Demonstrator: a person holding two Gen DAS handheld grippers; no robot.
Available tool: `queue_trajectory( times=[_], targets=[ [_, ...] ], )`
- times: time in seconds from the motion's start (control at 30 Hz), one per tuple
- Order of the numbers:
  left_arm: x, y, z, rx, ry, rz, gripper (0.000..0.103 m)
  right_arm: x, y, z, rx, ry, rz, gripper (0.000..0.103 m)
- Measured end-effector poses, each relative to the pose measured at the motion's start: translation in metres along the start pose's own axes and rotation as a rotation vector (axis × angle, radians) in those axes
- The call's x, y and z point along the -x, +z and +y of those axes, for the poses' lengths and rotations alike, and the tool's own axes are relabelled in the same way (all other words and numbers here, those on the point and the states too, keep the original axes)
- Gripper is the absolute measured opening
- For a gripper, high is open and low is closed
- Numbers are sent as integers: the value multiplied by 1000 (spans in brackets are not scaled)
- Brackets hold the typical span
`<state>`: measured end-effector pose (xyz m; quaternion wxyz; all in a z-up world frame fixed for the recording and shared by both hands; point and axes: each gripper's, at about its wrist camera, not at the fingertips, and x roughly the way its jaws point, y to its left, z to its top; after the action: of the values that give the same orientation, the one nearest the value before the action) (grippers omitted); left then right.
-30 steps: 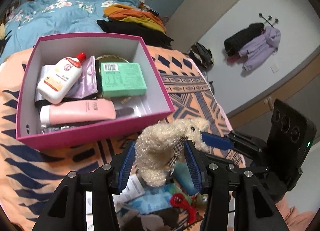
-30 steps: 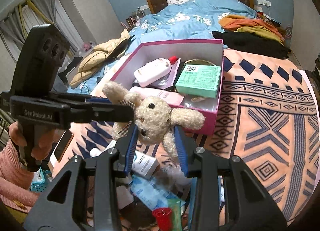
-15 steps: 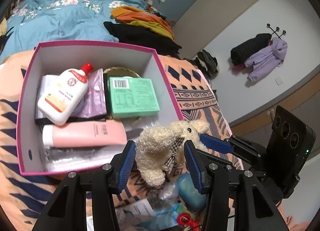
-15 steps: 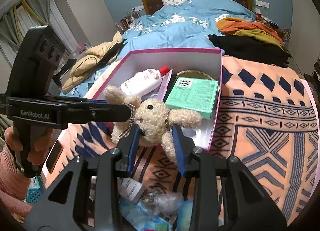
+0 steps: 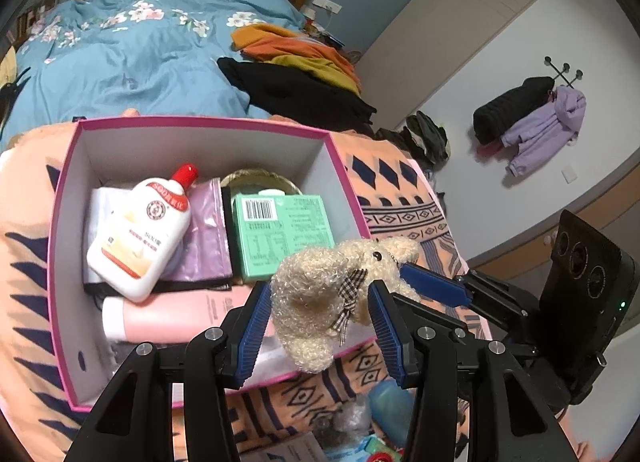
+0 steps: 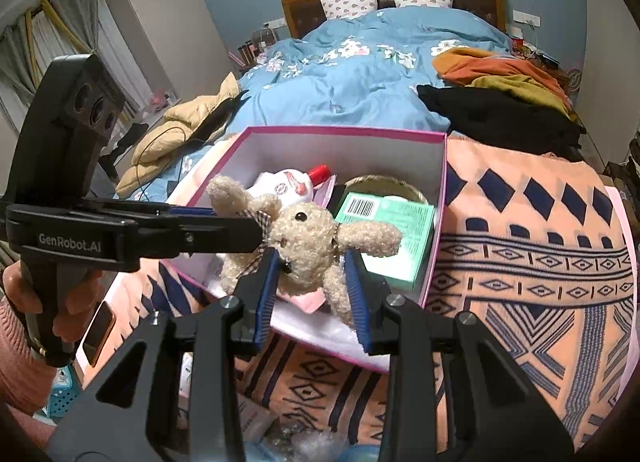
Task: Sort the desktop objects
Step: 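Carry the teddy bear over the magenta box and lower it inside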
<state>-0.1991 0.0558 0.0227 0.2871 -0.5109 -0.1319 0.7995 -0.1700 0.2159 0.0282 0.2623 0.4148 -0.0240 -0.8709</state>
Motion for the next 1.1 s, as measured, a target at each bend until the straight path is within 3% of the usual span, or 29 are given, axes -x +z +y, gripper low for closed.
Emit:
queue_trajectory(
  times=[1.1],
  targets=[
    [-50, 46, 18, -9, 88, -7, 50, -61, 34, -42, -52, -37, 9, 36]
  ],
)
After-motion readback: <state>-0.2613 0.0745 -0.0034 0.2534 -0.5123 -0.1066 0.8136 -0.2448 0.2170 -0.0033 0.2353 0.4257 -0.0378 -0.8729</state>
